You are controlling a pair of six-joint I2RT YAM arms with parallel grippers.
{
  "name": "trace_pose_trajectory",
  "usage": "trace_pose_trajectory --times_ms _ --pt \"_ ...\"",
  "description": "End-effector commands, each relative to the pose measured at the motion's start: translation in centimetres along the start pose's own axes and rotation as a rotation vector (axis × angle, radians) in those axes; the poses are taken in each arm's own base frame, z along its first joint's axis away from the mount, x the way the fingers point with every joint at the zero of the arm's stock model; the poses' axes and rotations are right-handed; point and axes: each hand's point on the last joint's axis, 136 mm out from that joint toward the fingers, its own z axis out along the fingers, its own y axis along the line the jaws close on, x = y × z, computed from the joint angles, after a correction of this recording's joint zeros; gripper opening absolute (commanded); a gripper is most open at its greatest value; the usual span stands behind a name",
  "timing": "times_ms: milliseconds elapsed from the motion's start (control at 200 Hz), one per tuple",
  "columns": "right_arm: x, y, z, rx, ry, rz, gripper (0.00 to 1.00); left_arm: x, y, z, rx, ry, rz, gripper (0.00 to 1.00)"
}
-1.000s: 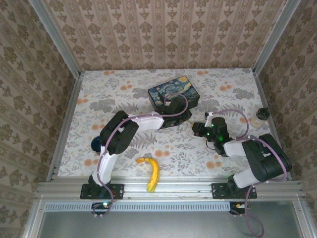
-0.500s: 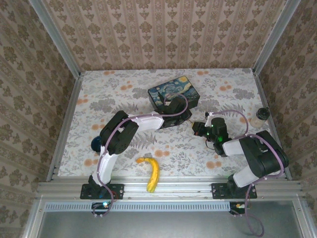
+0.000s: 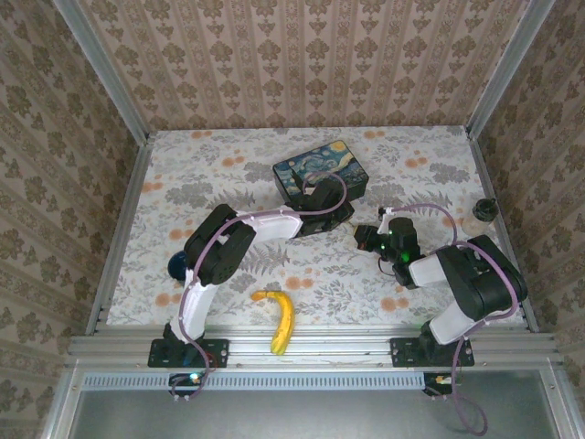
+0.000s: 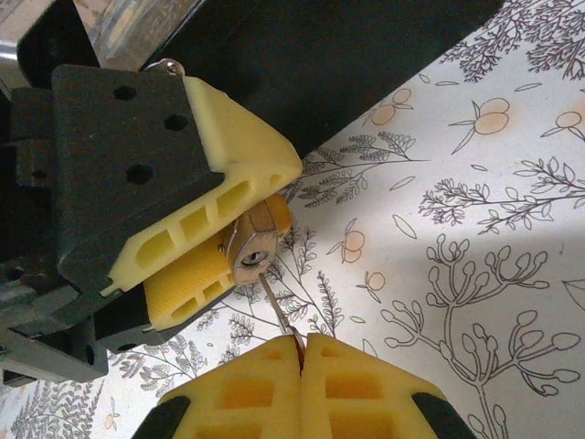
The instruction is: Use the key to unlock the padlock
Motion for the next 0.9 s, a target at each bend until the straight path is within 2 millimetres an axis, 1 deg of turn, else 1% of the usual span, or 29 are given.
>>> trace_pose_trajectory --times_ms 0,440,895 --pt "-1.4 0.5 0.3 -0.014 -0.048 -0.007 0.00 4.5 2.4 1.0 -0.050 0.190 -0.140 0.00" --pt "-1.5 0.3 0.5 -0.005 -0.054 0.002 0.00 4.7 2.5 1.2 -0.047 0.197 -0.142 0.00" --pt "-2.6 0.9 0.5 -0.018 -0.079 0.002 0.00 4.9 2.7 1.4 -0.046 0.207 -0.146 0.00"
